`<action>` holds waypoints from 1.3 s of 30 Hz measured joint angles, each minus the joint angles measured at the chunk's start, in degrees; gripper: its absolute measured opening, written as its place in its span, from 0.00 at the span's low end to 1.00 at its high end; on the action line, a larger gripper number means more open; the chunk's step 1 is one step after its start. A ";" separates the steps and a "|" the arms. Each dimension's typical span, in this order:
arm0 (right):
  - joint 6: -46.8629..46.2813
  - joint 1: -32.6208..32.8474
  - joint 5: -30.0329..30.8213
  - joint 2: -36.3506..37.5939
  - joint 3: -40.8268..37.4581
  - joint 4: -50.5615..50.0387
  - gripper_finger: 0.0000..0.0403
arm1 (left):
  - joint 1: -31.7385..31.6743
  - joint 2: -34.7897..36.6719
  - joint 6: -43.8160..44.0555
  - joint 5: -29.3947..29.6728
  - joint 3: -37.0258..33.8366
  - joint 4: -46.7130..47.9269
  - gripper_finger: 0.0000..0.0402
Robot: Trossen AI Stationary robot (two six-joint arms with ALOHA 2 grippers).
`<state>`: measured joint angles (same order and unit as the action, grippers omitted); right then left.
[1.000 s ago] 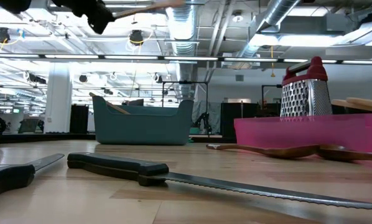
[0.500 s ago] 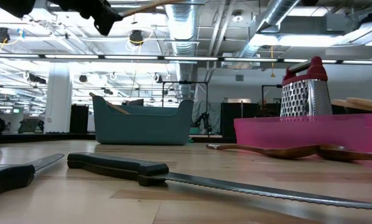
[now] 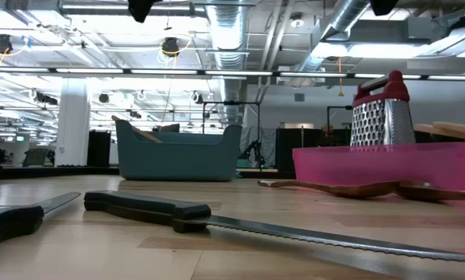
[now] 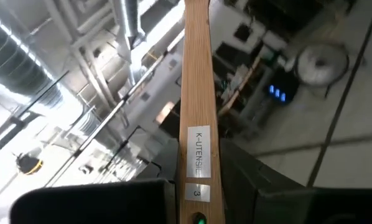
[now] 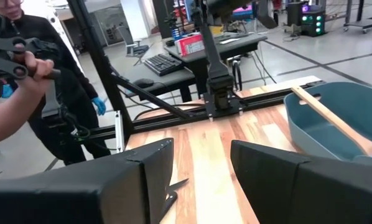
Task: Pick & Place Kitchen Items
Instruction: Put the wooden slotted serving spoon into the blue bin
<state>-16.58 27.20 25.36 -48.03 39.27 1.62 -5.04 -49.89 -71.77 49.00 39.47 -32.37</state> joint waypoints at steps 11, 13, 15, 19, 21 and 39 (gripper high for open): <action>0.02 -1.82 -0.05 0.00 0.00 -2.10 0.43 | -13.92 0.04 11.65 -0.52 3.95 26.17 0.14; 0.01 -1.94 -0.05 0.00 0.01 -2.83 0.43 | -14.78 -0.02 18.96 -0.96 3.95 35.65 0.14; 0.04 -1.94 -0.07 0.00 0.02 -3.65 0.43 | -14.97 0.02 26.78 -3.18 3.94 45.13 0.14; 0.04 -1.94 -0.07 -0.01 0.00 -4.99 0.43 | -14.90 0.01 37.88 -8.18 3.92 57.78 0.14; 0.04 -1.92 -0.07 0.00 0.01 -5.03 0.43 | -14.81 0.02 41.20 -10.80 3.92 61.66 0.14; 0.03 -4.66 -0.05 -0.01 0.02 -8.87 0.43 | -12.19 7.91 48.33 -20.84 10.13 77.87 0.14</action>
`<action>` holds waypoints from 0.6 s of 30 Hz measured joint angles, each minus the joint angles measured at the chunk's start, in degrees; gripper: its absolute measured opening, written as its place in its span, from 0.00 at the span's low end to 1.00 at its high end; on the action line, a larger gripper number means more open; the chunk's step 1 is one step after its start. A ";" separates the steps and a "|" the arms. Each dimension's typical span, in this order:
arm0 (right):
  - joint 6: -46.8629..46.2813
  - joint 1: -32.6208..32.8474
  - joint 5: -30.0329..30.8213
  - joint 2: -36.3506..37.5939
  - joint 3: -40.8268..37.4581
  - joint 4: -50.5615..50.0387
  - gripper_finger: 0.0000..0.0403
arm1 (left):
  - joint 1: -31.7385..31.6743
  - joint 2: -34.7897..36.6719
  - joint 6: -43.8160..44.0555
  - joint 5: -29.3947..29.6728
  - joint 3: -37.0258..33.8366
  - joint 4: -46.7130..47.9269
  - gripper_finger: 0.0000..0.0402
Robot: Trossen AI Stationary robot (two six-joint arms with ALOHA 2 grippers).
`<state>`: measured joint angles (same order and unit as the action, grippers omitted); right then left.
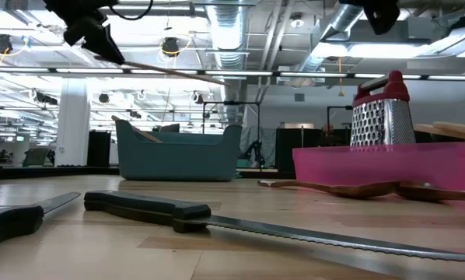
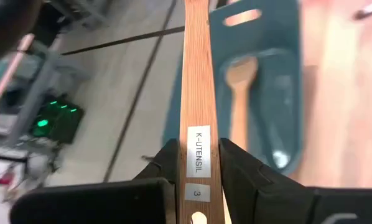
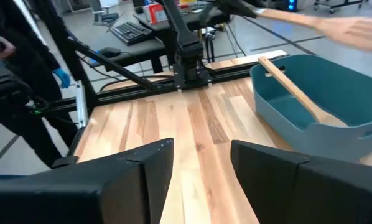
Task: Pick & Place Kitchen Items
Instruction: Put the wooden slotted serving spoon into the blue bin
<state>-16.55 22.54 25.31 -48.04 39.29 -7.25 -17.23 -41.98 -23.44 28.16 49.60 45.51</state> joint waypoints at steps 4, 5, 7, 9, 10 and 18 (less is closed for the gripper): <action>-0.01 -0.93 -0.03 0.01 0.00 -0.19 0.43 | -1.96 -1.88 0.32 -4.03 0.00 4.09 0.14; -0.01 -1.02 -0.01 0.01 0.00 -0.21 0.43 | -2.78 -2.75 0.74 -4.33 -0.01 5.89 0.14; 0.00 -1.02 -0.02 0.01 0.00 -0.19 0.43 | -4.32 -4.67 1.43 -4.30 -0.09 8.58 0.14; 0.01 -1.02 -0.01 0.01 -0.02 -0.19 0.43 | -5.40 -6.40 1.54 -4.68 -0.09 9.32 0.14; 0.01 -1.02 -0.01 0.01 0.00 -0.20 0.43 | -5.87 -7.11 1.45 -5.28 -0.09 9.12 0.14; 0.01 -1.18 -0.01 0.01 0.00 -0.98 0.43 | -8.05 -12.44 -0.22 -8.65 -0.09 8.41 0.14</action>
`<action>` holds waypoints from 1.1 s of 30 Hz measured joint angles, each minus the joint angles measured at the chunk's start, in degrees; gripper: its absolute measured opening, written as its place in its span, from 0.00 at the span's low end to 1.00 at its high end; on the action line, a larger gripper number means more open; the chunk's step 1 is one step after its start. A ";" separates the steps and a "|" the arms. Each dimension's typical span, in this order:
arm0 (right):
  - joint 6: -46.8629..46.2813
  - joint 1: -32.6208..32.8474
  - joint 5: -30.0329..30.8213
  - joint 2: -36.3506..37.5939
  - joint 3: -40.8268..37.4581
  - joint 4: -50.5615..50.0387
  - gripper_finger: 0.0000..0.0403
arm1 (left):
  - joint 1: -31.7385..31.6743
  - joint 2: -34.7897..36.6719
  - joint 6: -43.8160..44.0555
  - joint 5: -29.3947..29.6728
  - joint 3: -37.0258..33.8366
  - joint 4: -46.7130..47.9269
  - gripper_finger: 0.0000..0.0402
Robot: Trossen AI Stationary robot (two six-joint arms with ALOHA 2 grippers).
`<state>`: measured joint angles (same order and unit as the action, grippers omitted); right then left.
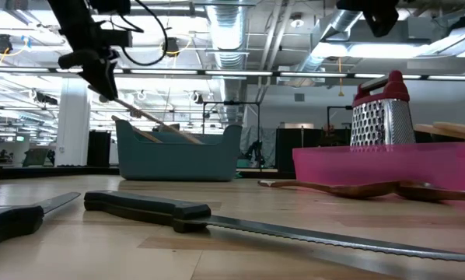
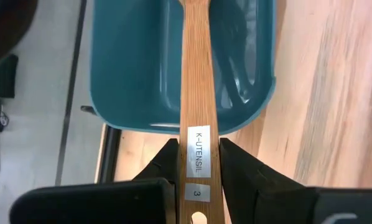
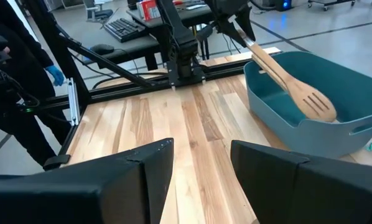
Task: Pick & Place Kitchen Items
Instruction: Put the wooden slotted serving spoon into the blue bin
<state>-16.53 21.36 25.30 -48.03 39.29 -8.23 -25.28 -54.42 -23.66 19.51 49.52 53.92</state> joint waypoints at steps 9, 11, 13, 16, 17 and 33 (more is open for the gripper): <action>0.02 -0.06 0.00 -0.02 -0.02 -0.62 0.43 | -0.22 -2.36 -0.40 -1.99 0.00 -0.53 0.14; 0.04 -0.06 0.00 -0.02 0.00 -0.81 0.43 | -0.22 -2.36 -0.51 -1.99 0.00 -0.71 0.14; 0.04 -0.06 0.00 -0.02 0.00 -0.82 0.43 | -0.22 -2.36 -0.51 -1.99 0.00 -0.97 0.15; 0.12 -0.06 0.00 -0.02 0.00 -0.82 0.43 | -0.22 -2.36 -0.53 -2.01 0.00 -1.39 0.15; 0.13 -0.06 0.00 -0.02 -0.01 -0.82 0.43 | -0.22 -2.36 -0.53 -2.08 0.01 -1.64 0.15; 0.02 -0.04 0.00 -0.02 0.00 -0.80 0.43 | -0.26 -9.24 -0.51 -4.33 0.02 -2.87 0.15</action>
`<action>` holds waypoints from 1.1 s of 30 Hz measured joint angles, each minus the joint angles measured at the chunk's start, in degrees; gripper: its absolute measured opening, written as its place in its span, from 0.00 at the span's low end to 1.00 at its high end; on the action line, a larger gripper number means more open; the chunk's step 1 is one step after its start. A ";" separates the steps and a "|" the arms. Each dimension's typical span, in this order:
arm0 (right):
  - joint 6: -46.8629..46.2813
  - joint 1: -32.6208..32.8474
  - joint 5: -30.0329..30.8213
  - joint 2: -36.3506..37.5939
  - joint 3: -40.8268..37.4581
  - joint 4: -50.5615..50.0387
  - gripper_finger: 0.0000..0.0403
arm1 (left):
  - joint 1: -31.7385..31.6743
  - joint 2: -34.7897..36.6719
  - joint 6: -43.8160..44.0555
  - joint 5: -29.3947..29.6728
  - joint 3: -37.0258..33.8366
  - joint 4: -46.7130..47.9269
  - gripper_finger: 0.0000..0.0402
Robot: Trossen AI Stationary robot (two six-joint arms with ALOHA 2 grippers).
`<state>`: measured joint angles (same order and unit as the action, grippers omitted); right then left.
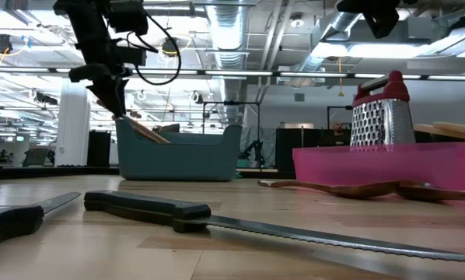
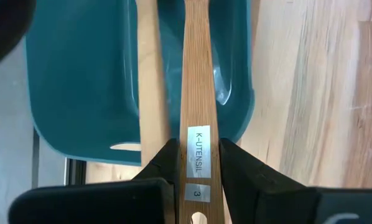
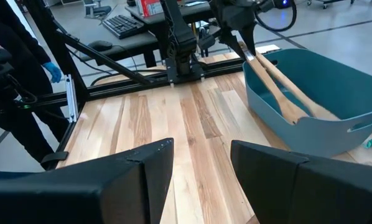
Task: Pick & Place Kitchen Items
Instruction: Put the wooden slotted serving spoon into the blue bin, then put the black kitchen knife into the red bin
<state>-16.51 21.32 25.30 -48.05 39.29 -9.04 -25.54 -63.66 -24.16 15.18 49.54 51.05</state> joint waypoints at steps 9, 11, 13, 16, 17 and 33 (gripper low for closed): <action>0.00 0.00 0.00 0.00 0.00 -0.01 0.43 | 0.00 1.77 0.39 1.10 0.00 -0.45 0.25; 0.00 0.00 0.00 0.00 0.00 -0.17 0.43 | 0.00 2.12 0.38 1.20 0.00 -0.52 0.29; -0.02 0.00 0.00 0.00 -0.01 -0.17 0.43 | 0.15 2.63 -0.57 1.35 0.00 -0.68 0.34; -0.02 0.00 0.00 0.00 0.00 -0.02 0.43 | 1.06 3.64 -0.95 1.35 0.72 -1.00 0.42; -0.02 0.00 0.00 0.00 0.00 0.06 0.43 | 1.43 3.88 -0.81 1.31 1.38 -1.14 0.45; -2.73 0.26 0.00 0.00 0.00 -0.29 0.43 | 27.29 7.21 8.59 -22.33 7.04 -24.61 0.57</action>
<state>-19.24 21.58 25.30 -48.05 39.29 -9.33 1.75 -56.45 -15.58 -7.15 56.58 26.44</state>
